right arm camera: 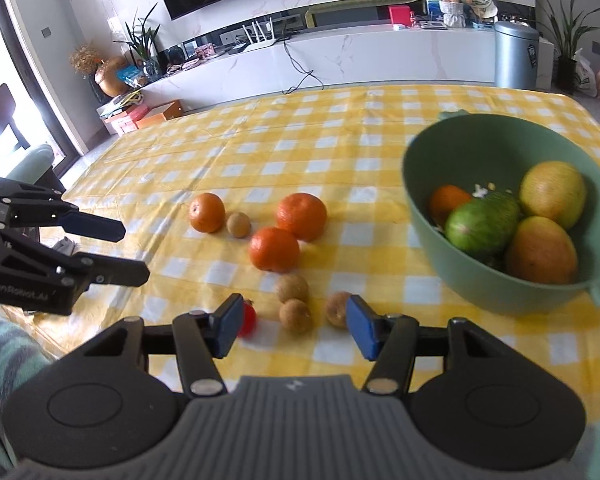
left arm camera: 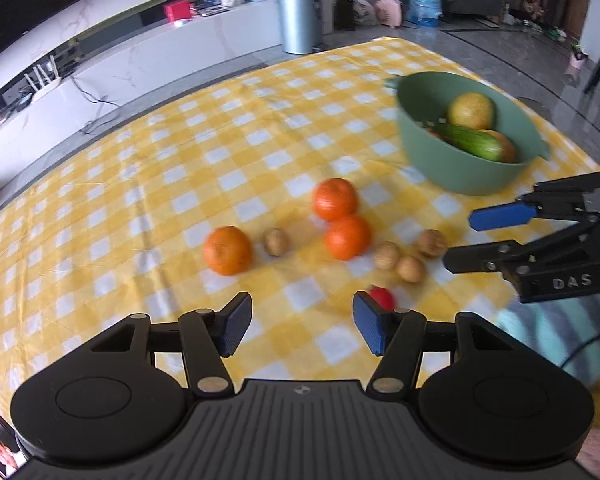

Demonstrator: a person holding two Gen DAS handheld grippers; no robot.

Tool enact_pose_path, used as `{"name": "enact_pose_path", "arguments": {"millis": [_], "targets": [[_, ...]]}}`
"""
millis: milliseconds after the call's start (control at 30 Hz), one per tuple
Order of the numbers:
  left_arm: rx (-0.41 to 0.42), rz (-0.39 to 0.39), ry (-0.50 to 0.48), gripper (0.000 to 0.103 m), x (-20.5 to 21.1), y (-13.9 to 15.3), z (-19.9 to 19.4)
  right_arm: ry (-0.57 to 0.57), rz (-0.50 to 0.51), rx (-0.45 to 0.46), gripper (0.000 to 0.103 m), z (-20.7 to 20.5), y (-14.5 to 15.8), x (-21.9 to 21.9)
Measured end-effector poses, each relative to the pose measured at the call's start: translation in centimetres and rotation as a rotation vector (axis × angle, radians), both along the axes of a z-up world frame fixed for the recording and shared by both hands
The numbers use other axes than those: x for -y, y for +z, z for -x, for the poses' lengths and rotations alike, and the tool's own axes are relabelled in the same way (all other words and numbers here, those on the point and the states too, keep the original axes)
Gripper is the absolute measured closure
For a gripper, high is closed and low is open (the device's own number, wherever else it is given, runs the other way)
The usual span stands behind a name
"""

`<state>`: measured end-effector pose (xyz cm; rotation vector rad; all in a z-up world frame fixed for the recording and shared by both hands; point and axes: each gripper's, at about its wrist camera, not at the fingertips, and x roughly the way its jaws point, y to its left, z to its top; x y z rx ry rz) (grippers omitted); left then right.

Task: Organize fruits
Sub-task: 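Withdraw both open tools from the colander toward the remaining fruit, then grasp a tangerine with the left tool while the right tool grasps another tangerine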

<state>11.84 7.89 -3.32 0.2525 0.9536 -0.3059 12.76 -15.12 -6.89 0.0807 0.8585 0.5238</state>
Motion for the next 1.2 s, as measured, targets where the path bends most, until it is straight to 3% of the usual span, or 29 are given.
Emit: {"name": "enact_pose_path", "arguments": {"millis": [200,400,900,1033,1200], "targets": [[0.002,-0.081,-0.011,0.034,-1.0,-1.6,-2.5,0.011,0.011,-0.014,0.052,-2.0,-0.9,-2.3],[-0.018,-0.110,-0.001,0.034,-1.8,-3.4,-5.1,0.009,0.030,-0.070,0.056,-4.4,-2.1,-4.2],[-0.031,-0.061,0.037,0.034,-2.2,-5.8,-8.5,0.012,0.033,-0.133,0.057,-6.7,-4.0,-5.8],[-0.019,-0.087,0.038,0.041,-1.9,-6.2,-8.7,0.015,0.041,-0.129,0.059,-6.9,-4.2,-6.1],[-0.022,-0.086,0.042,0.043,-1.8,-6.7,-9.0,0.011,0.032,-0.136,0.061,-7.2,-4.6,-6.2]]}}
